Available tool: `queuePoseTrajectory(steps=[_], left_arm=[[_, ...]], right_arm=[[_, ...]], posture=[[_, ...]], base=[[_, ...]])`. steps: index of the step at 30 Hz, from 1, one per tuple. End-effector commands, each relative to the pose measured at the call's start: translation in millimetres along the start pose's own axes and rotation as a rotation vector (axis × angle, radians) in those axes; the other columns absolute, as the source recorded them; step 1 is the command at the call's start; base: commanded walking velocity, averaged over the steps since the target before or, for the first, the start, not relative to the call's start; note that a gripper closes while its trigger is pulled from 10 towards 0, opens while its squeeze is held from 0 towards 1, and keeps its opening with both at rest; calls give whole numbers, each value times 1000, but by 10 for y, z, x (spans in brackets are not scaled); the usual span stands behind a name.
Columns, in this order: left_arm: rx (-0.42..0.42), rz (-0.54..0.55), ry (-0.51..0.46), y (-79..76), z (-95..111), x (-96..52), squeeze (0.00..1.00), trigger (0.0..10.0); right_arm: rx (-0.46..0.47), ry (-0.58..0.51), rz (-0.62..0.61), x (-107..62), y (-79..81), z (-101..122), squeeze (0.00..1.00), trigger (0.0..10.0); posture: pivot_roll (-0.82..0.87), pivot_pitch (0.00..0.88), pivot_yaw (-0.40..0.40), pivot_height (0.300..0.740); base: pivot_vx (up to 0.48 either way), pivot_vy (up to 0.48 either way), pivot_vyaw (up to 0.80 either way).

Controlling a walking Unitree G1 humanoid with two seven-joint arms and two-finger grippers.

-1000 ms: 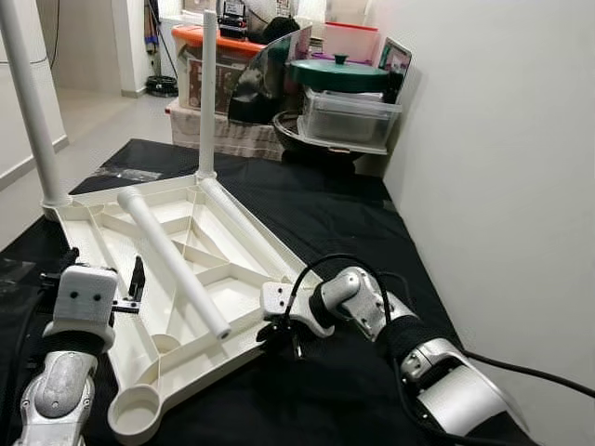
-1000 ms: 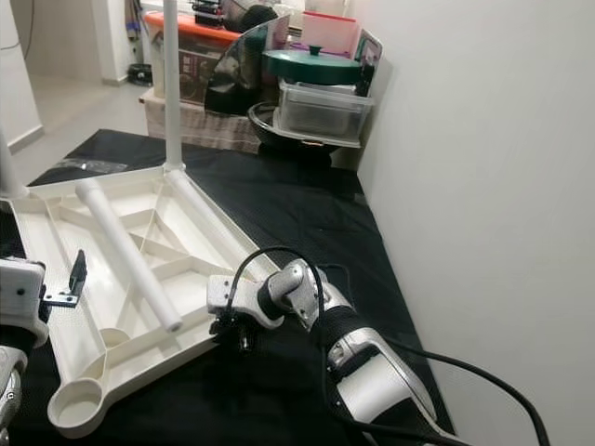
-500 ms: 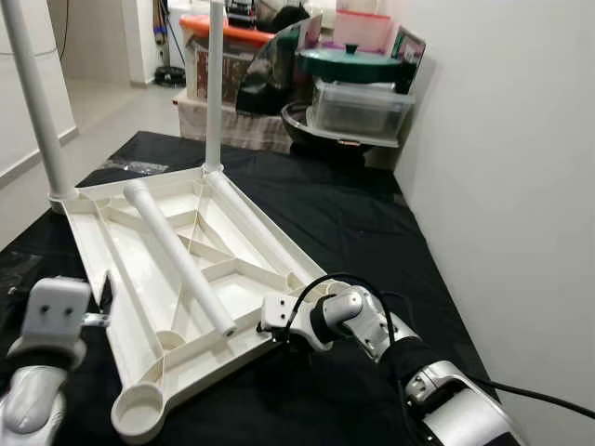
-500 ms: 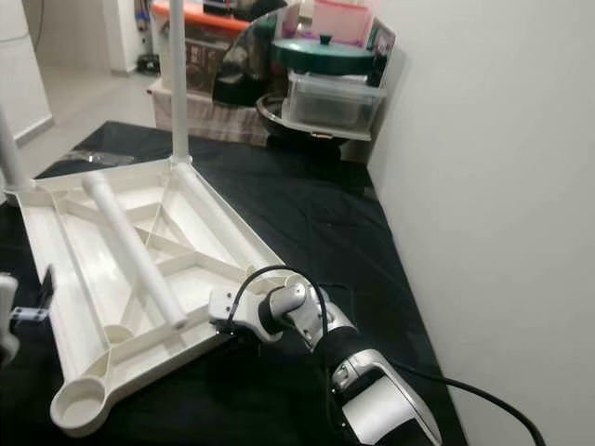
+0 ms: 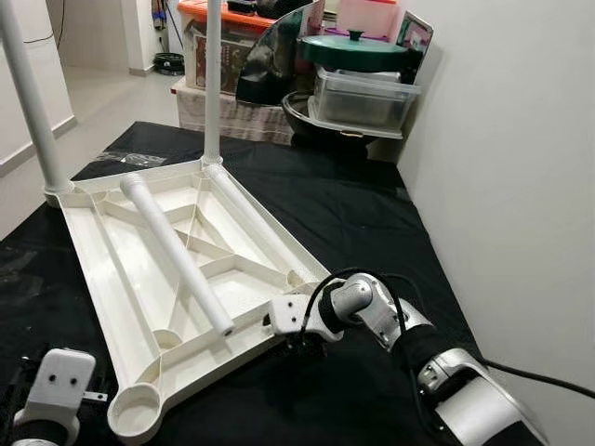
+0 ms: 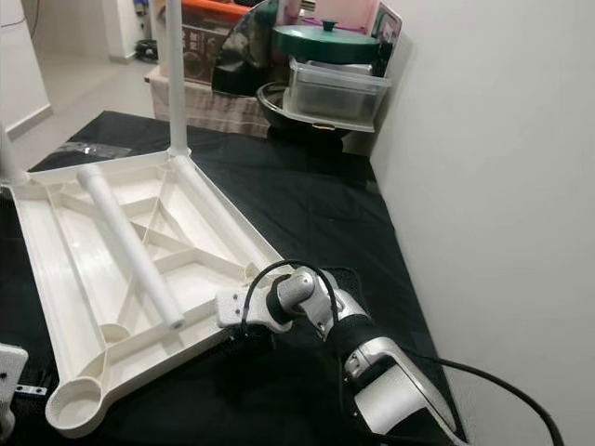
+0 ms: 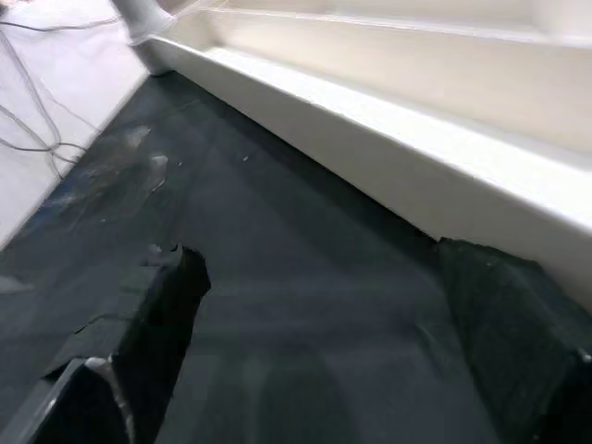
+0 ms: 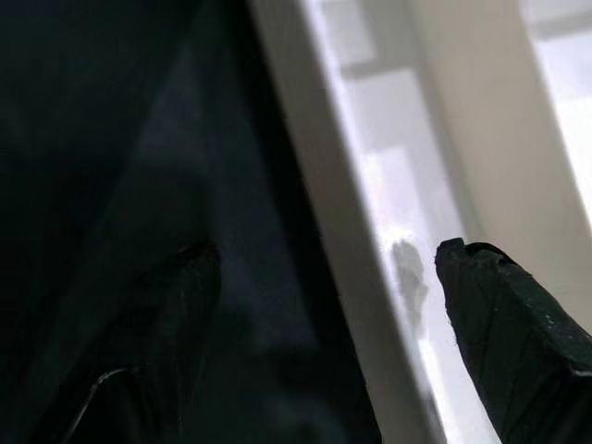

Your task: Building children table

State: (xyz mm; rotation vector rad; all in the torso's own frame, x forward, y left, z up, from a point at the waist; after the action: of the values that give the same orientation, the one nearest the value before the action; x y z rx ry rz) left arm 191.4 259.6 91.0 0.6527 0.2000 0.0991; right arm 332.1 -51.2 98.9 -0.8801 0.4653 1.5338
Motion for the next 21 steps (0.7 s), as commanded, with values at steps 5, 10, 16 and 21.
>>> queuePoseTrajectory(steps=[5,10,16,21], left_arm=[[-11,-291,-59,-452,108,-105,0,10000],[-23,-264,-84,-424,183,-49,0,10000],[-21,-243,-120,-366,285,13,0,10000],[-37,-215,-157,-274,393,5,0,10000]], right_arm=[[-59,109,103,-31,75,-124,0,39],[-94,134,133,-21,93,-125,0,0],[-104,172,162,20,109,-136,0,0],[-71,176,153,27,105,-154,0,0]], posture=[[141,0,-179,740],[143,0,-182,740],[142,0,-191,740],[139,0,-195,740]], base=[[0,0,0],[0,0,0],[0,0,0],[0,0,0]])
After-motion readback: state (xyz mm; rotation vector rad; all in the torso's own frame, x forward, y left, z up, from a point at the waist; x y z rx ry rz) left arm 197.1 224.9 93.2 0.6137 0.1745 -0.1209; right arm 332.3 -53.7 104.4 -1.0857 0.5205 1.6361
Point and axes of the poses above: a point about 5 cm out from each wrist's last joint towards the gripper, its own x axis pointing out of the wrist towards the gripper, its own z axis along the axis of the wrist's last joint, y = z × x, the point moved 2 cm from there along x, pointing out of the wrist towards the gripper, and after that the axes turned 9 degrees about x, right-handed, at the moved point
